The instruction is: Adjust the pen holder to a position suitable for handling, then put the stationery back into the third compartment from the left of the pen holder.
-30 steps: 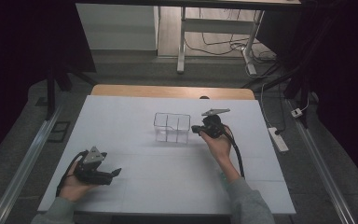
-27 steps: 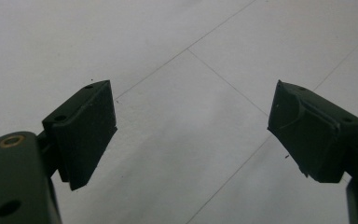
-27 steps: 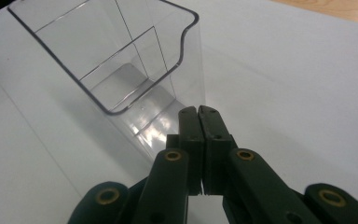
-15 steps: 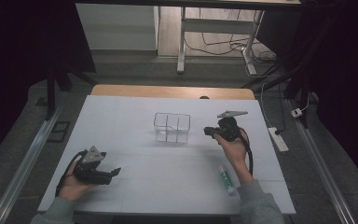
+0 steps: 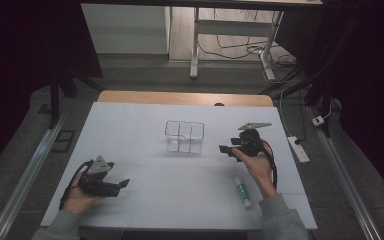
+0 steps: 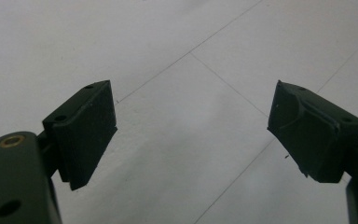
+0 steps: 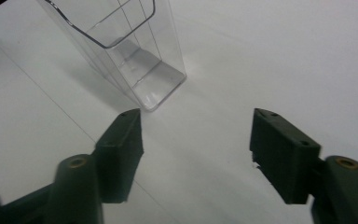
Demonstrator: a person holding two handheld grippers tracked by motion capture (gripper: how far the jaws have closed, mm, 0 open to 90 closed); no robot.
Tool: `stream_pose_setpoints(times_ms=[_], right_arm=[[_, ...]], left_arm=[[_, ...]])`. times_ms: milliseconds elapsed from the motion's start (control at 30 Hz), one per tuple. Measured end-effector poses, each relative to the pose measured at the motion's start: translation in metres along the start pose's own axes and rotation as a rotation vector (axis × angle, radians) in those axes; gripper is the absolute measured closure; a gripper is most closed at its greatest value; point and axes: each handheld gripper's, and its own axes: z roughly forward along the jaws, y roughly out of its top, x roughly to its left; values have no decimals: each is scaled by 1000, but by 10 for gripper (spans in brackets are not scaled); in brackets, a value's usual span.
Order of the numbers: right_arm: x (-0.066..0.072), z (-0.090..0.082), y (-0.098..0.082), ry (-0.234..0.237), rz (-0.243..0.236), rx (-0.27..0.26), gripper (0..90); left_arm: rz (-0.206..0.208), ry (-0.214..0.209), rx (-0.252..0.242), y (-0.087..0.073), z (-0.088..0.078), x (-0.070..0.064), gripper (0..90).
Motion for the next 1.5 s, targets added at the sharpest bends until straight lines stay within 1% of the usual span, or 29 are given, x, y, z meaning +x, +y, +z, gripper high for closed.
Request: stream_pose_setpoints(times_ms=[100, 267, 400, 600, 667, 867, 967, 1100, 1267, 1500], right_arm=[[1, -2, -1, 0, 6, 2, 257], [2, -10, -3, -1, 8, 2, 215], [3, -15, -6, -1, 7, 25, 194], [6, -25, -11, -10, 0, 35, 192], [6, -29, -14, -13, 8, 38, 190], [4, -39, -25, -21, 25, 70, 194], [4, -45, -31, -27, 37, 78, 199], [4, -52, -36, -47, 45, 92, 202], [6, -56, -42, -62, 51, 116, 209], [7, -54, -51, -70, 51, 171, 215]], left_arm=[[4, -1, 3, 0, 0, 0, 148], [2, -2, 2, 0, 0, 0, 148], [4, -2, 7, 0, 1, 0, 148], [3, -2, 5, 0, 1, 0, 148], [3, -1, 5, 0, 1, 0, 148], [11, -1, 11, 0, 1, 0, 147], [6, -2, 7, 0, 1, 0, 148], [11, -2, 11, 1, 2, 0, 148], [12, -3, 12, 1, 3, 0, 148], [16, -7, 18, 2, 5, 0, 147]])
